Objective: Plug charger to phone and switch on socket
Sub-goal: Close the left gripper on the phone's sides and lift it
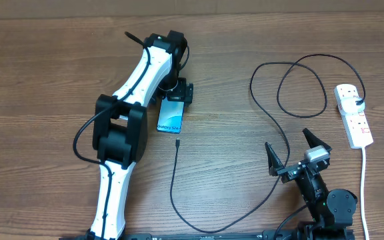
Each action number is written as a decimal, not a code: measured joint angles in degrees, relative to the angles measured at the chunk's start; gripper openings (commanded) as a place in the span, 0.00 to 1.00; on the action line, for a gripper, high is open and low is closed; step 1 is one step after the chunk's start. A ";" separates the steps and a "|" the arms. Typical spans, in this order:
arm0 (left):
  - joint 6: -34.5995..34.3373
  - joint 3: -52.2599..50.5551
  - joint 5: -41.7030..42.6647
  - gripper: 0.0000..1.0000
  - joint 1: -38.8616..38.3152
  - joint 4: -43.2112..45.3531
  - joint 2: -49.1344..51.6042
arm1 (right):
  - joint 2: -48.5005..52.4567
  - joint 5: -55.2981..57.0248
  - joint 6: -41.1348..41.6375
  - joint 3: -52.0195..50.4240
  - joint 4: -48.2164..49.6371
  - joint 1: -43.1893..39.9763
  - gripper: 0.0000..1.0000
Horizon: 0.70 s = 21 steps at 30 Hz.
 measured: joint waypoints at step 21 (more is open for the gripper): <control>0.04 -6.75 -1.60 1.00 -2.60 5.73 -2.16 | 0.00 0.00 -0.02 0.00 0.02 0.00 1.00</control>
